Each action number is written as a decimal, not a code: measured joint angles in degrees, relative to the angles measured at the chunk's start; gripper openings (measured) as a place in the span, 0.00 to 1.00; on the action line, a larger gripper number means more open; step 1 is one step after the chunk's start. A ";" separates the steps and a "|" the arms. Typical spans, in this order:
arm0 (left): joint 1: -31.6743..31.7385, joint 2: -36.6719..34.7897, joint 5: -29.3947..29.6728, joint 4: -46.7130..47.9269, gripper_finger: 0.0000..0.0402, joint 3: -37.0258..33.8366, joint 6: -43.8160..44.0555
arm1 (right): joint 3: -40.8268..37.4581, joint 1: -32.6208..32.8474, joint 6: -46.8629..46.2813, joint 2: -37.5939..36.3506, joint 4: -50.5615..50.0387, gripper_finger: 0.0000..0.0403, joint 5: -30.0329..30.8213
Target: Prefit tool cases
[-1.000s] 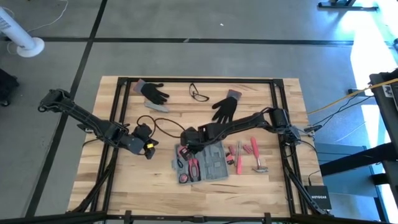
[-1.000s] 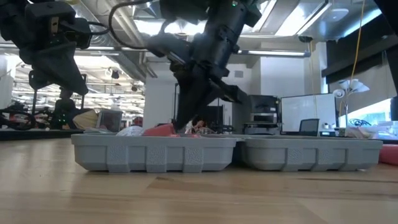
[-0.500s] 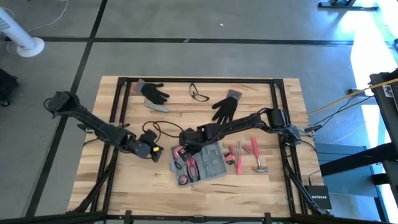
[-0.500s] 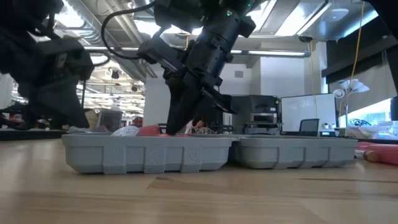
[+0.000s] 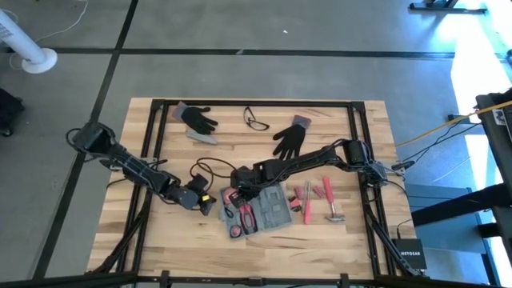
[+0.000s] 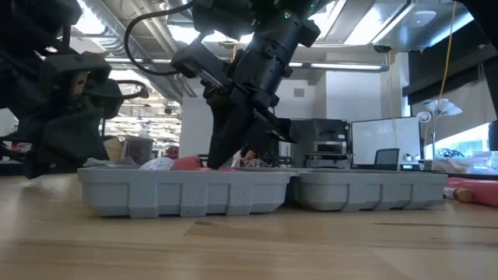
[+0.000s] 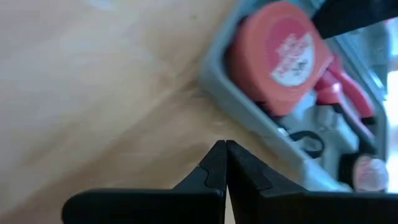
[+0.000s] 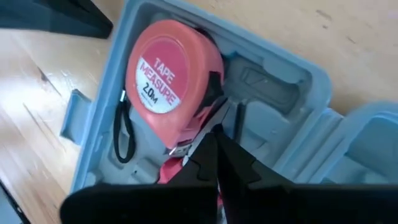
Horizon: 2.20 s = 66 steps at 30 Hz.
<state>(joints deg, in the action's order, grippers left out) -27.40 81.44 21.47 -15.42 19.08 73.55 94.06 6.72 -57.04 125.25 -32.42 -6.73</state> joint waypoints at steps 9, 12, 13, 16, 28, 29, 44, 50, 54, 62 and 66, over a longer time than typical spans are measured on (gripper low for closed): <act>-0.36 5.18 0.74 -7.37 0.00 0.26 -1.91 | 0.00 0.00 -2.71 0.00 3.89 0.00 -0.95; -0.34 5.43 0.75 -7.17 0.00 0.30 -2.00 | 0.00 0.01 -2.71 0.00 3.48 0.00 -0.60; -0.34 5.44 0.75 -7.12 0.00 0.30 -2.22 | 0.00 0.04 -2.76 0.00 3.45 0.00 -0.36; -0.18 5.41 0.97 -6.96 0.00 0.23 -3.73 | 0.00 0.04 -3.18 0.00 4.61 0.00 0.78; 3.15 5.43 1.04 -6.49 0.00 0.08 -6.31 | 0.00 0.04 -4.79 1.17 4.70 0.00 4.44; 3.15 5.43 1.16 -6.70 0.00 0.12 -6.32 | 0.00 0.04 -3.87 1.20 3.64 0.00 4.94; 1.86 5.45 0.88 -6.91 0.00 0.10 -6.26 | 0.15 -0.93 0.71 -1.62 3.82 0.00 2.58; 1.84 5.45 0.70 -7.24 0.00 0.08 -6.19 | 0.11 0.97 0.55 -0.87 4.16 0.00 4.20; 1.84 5.45 0.54 -7.48 0.00 0.08 -6.30 | 0.13 0.71 0.42 -0.87 6.42 0.00 6.22; 1.84 5.47 0.51 -7.60 0.00 0.08 -6.37 | 0.12 0.39 -0.02 -0.23 8.53 0.00 5.75; 1.84 5.49 0.51 -7.65 0.00 0.07 -6.40 | 0.07 0.85 0.08 0.68 8.87 0.00 7.24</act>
<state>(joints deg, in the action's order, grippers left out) -25.56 86.94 21.98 -23.07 19.15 67.14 94.13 7.57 -56.96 125.93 -23.55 0.51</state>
